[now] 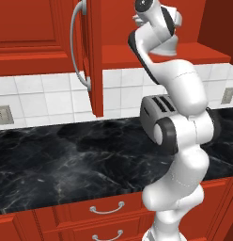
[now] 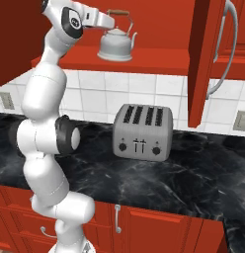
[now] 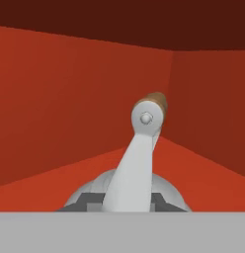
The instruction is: Open the cabinet, pick the kettle from the cabinet, and place it in the sink.
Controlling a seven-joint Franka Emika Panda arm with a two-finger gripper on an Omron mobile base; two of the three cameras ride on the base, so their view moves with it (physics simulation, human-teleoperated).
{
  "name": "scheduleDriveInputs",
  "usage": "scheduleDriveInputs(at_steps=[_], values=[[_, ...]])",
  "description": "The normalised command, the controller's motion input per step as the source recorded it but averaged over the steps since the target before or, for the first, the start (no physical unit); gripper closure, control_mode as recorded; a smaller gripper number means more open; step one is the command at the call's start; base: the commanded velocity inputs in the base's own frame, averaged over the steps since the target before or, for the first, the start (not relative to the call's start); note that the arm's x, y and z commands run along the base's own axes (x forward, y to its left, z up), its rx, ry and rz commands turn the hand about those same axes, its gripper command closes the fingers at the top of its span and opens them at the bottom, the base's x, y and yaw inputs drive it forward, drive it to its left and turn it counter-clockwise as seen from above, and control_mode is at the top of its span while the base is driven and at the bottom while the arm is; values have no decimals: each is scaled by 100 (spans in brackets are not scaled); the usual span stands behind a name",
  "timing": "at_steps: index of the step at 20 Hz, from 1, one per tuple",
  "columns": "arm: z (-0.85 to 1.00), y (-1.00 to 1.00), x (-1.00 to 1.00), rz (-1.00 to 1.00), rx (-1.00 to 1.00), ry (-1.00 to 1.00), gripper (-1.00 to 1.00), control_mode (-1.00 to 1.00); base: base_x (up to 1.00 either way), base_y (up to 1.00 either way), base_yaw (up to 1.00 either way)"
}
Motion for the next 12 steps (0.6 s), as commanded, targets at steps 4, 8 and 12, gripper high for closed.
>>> scheduleDriveInputs(at_steps=[4, 8, 12], values=[[-4, 4, -74, 0, 12, -12, 100, -100, 0, 0, 0], [-7, 2, -75, 0, 13, -14, 100, -100, 0, 0, 0], [-2, 0, -75, 0, 14, -10, 100, -100, 0, 0, 0]])
